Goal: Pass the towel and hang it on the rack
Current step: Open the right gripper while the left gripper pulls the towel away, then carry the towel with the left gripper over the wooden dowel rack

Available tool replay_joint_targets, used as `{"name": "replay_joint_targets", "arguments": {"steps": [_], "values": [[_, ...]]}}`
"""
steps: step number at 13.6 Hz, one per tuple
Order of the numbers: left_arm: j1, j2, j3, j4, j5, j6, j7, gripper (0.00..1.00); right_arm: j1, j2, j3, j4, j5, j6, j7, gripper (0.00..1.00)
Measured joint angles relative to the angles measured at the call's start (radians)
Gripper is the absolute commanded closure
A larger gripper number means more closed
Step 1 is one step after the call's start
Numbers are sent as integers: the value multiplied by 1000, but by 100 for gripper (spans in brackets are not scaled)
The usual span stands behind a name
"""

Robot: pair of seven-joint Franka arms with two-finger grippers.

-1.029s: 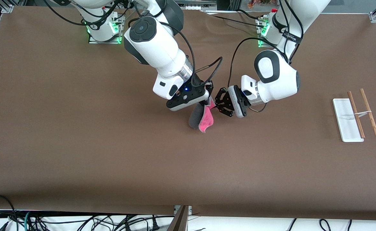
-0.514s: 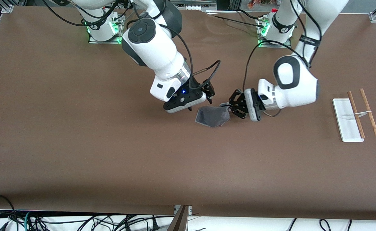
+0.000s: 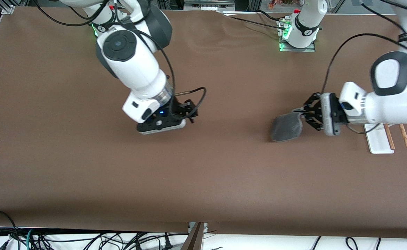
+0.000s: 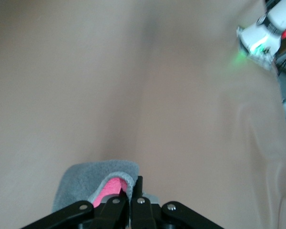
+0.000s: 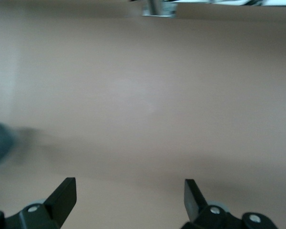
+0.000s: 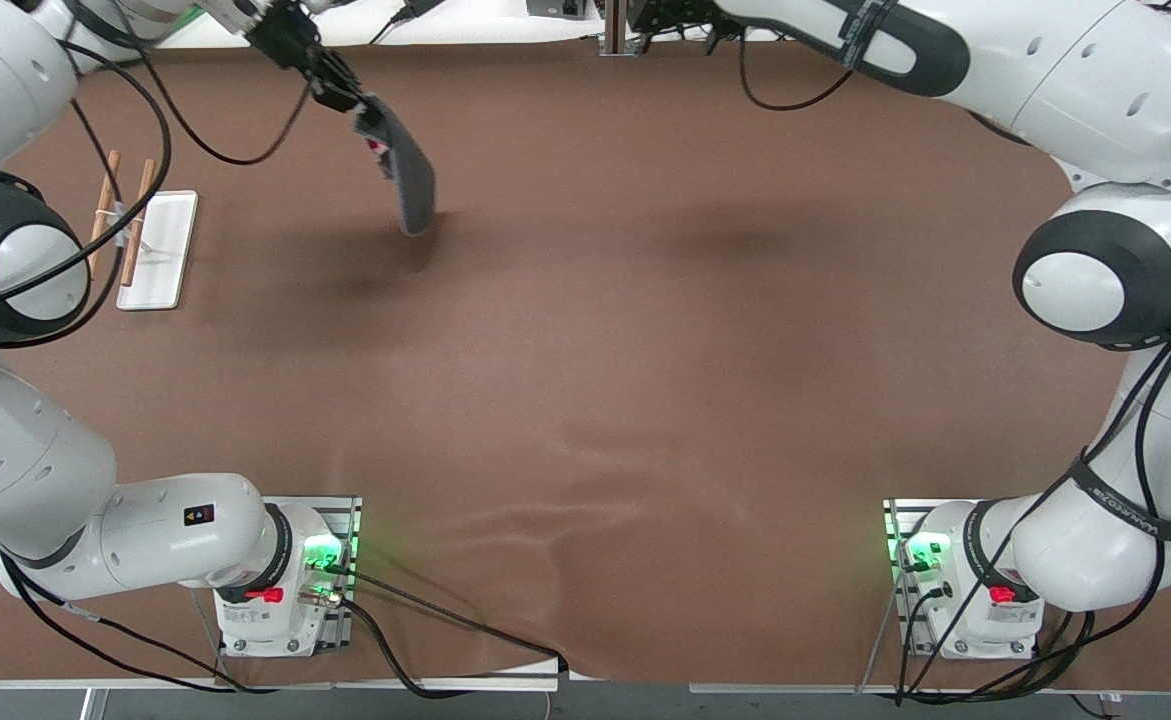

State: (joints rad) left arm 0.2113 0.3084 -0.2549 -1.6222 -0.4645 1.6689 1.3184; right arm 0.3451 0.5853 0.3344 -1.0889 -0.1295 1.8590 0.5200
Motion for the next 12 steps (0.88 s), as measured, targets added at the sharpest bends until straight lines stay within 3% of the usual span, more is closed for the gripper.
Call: {"name": "replay_joint_targets", "arguments": {"steps": [3, 8, 12], "values": [[82, 11, 5, 71, 193, -32, -2, 100, -52, -64, -35, 4, -4, -98, -16, 0], [340, 46, 10, 126, 312, -41, 11, 100, -228, -245, -79, -70, -7, -191, -28, 0], [496, 111, 42, 168, 386, -39, 77, 100, -284, -327, -170, -141, -7, -274, -129, 0]]}}
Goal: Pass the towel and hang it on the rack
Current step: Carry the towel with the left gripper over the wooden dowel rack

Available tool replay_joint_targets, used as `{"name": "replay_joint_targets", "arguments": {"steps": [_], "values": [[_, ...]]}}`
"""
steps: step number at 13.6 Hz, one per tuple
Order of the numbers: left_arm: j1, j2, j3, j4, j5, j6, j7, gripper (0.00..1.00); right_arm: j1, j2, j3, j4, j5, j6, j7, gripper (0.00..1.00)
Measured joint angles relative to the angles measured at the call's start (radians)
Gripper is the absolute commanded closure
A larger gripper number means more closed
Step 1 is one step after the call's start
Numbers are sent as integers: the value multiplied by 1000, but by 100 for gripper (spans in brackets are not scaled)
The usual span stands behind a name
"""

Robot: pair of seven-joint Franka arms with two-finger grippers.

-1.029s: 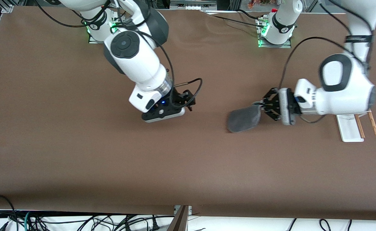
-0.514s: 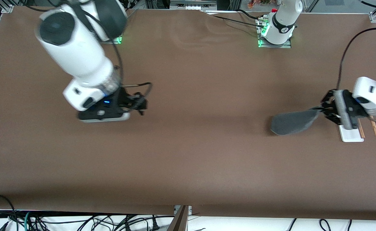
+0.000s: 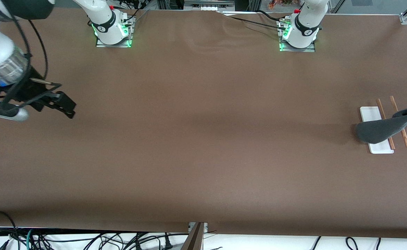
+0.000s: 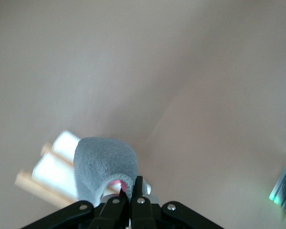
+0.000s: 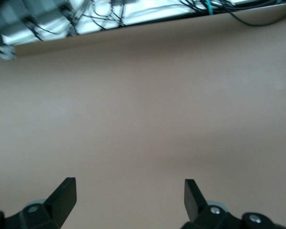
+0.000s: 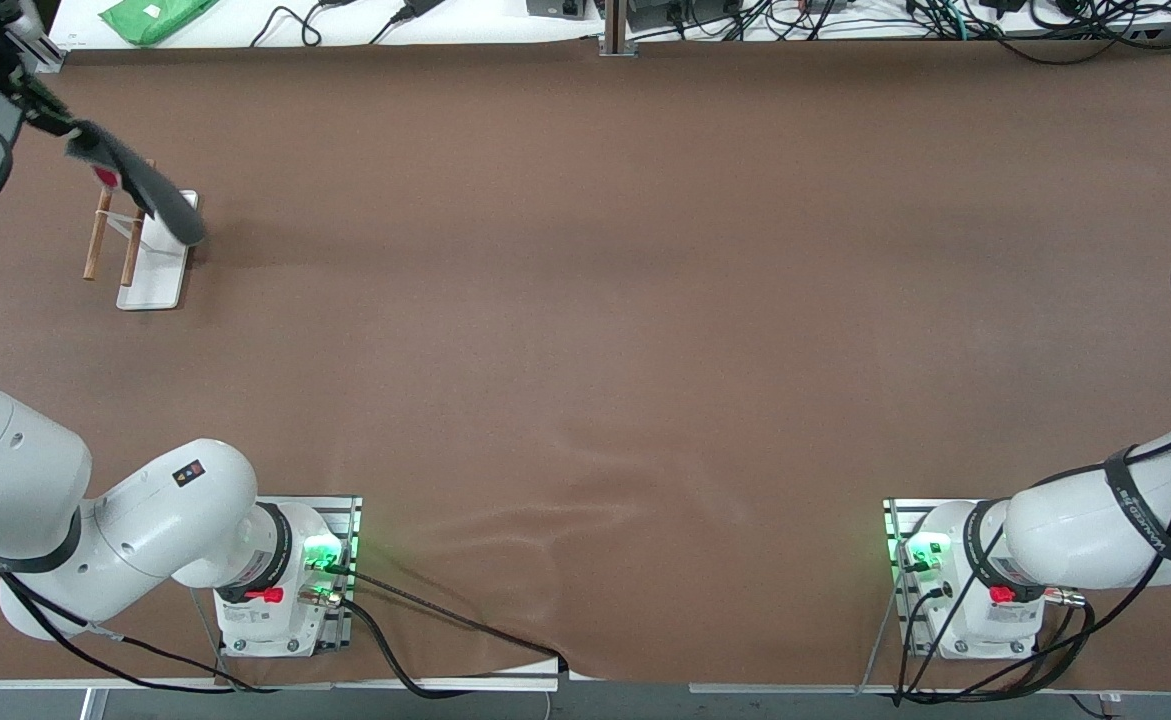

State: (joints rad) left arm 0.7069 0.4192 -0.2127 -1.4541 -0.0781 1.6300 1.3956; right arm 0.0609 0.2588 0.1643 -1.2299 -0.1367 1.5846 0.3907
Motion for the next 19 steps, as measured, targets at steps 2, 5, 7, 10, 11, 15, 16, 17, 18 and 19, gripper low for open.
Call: {"name": "replay_joint_targets", "arguments": {"steps": [2, 5, 7, 10, 11, 15, 16, 17, 18, 19], "values": [[35, 52, 39, 48, 28, 1, 51, 100, -23, -12, -32, -14, 0, -54, -103, 0], [45, 124, 90, 96, 36, 36, 107, 100, -62, -48, -38, -69, 0, -113, -135, 0], [48, 156, 104, 105, 36, 85, 130, 100, -68, -77, -38, -122, 0, -114, -150, 0], [50, 189, 129, 107, 37, 138, 159, 100, -76, -95, -75, -151, 26, -115, -324, 0], [51, 198, 134, 108, 37, 145, 161, 100, -80, -97, -107, -152, 53, -115, -375, 0], [62, 246, 144, 110, 37, 191, 162, 100, -97, -104, -151, -154, 85, -158, -437, 0], [70, 259, 144, 111, 37, 200, 163, 100, -96, -108, -149, -157, 85, -161, -438, 0], [76, 272, 144, 111, 37, 204, 164, 100, -96, -110, -149, -158, 85, -160, -444, 0], [80, 281, 144, 111, 37, 206, 165, 100, -96, -110, -149, -158, 84, -158, -456, 0], [84, 289, 144, 111, 37, 207, 165, 88, -96, -110, -149, -159, 83, -155, -471, 0]]}}
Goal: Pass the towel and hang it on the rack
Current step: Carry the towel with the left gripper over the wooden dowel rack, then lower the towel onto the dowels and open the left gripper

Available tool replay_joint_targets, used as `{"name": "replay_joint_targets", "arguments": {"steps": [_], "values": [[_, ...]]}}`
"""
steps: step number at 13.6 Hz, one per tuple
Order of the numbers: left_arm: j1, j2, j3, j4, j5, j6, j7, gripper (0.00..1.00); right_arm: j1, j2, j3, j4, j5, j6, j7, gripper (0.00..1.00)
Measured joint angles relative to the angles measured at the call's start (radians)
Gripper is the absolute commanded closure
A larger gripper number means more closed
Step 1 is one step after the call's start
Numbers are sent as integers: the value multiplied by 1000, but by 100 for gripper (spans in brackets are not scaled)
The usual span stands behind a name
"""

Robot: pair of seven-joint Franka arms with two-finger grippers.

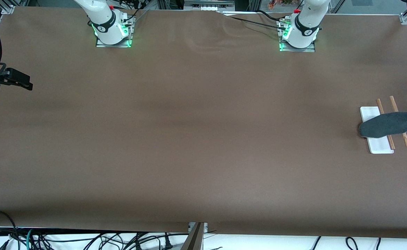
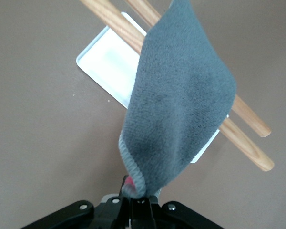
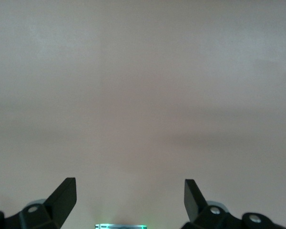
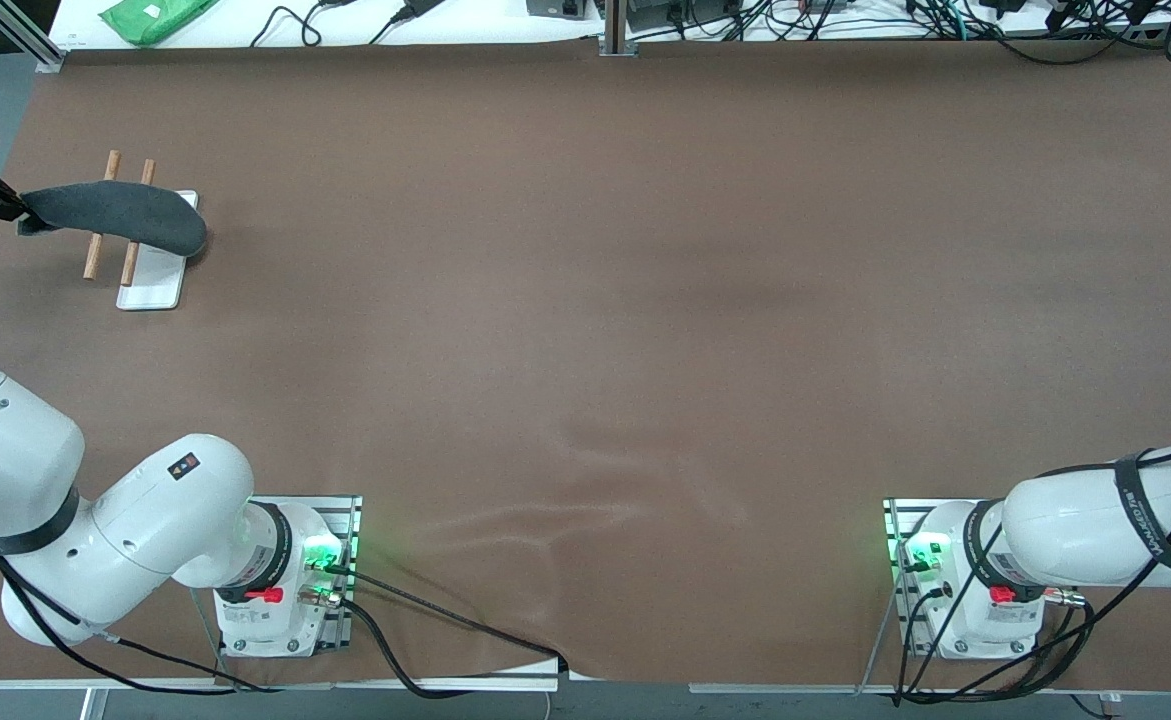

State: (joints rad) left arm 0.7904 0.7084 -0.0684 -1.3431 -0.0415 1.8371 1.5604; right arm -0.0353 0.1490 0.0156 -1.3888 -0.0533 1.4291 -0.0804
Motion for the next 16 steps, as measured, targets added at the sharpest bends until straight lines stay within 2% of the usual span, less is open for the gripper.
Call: {"name": "replay_joint_targets", "arguments": {"steps": [1, 2, 7, 11, 13, 16], "values": [[1, 6, 0, 0, 0, 1, 0, 15, 0, 0, 0, 0, -1, 3, -6, 0], [2, 11, 0, 0, 0, 3, 0, 0, 0, 0, 0, 0, -1, 4, -8, 0], [12, 27, 0, 2, 0, 13, 0, 0, 0, -1, 3, 0, -1, 4, -9, 0], [14, 17, -1, 48, 0, 12, 0, 0, 1, -2, 5, 0, -1, -8, -12, 0], [12, -18, -7, 83, 0, -23, 0, 0, 3, -3, 6, 0, -1, -17, -12, 0], [-25, -127, -27, 103, 0, -150, -32, 0, 8, -3, 10, 0, -1, -19, -13, 0]]}}
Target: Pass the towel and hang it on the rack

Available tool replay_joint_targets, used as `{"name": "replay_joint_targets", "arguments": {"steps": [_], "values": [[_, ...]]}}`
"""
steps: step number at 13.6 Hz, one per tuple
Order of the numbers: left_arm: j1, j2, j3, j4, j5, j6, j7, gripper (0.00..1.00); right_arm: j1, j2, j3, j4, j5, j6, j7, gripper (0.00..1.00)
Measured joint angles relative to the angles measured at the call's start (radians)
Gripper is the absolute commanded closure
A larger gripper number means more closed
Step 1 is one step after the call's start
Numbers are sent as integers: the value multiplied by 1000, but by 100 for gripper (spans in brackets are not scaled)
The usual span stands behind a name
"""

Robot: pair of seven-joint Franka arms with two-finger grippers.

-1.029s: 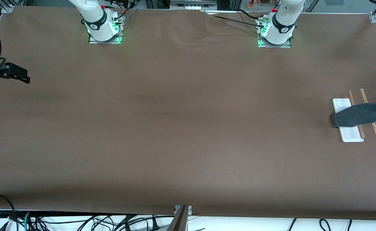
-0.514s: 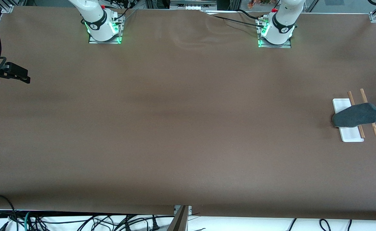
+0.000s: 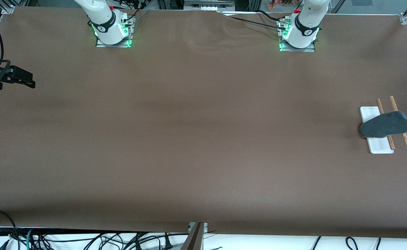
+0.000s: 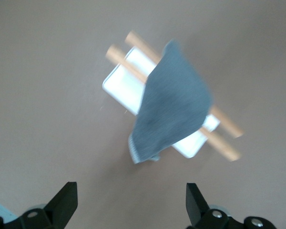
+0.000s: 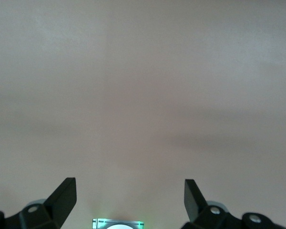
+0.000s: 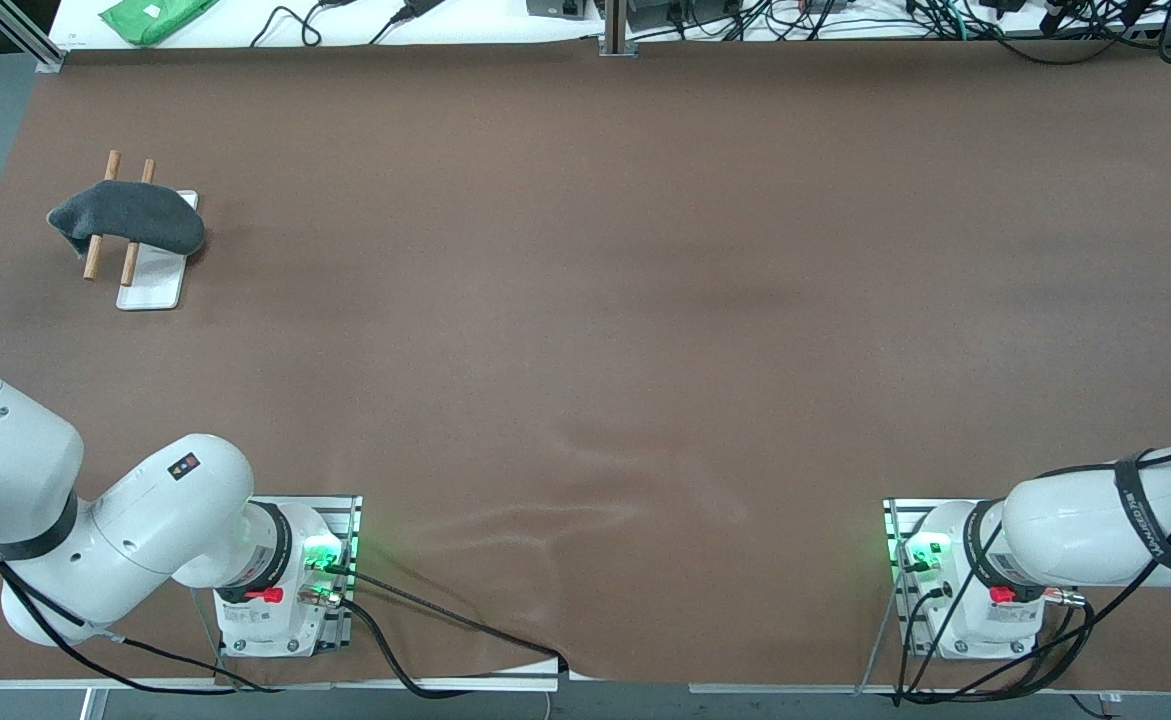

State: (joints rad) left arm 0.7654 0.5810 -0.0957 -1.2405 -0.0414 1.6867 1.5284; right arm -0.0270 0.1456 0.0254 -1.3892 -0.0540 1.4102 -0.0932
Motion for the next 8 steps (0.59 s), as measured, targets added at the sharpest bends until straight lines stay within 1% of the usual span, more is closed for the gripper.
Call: {"name": "replay_joint_targets", "arguments": {"steps": [2, 4, 8], "values": [[-71, -69, -6, 1, 0, -93, -119, 0, 1, 0, 0, -1, 0, 0, -1, 0], [-167, -113, -10, 0, 0, -164, -285, 0, 2, 1, 0, -3, 0, 0, -2, 0], [-371, -158, -13, 0, 0, -227, -631, 0, 3, 2, 0, -6, 0, 0, -3, 0]]}}
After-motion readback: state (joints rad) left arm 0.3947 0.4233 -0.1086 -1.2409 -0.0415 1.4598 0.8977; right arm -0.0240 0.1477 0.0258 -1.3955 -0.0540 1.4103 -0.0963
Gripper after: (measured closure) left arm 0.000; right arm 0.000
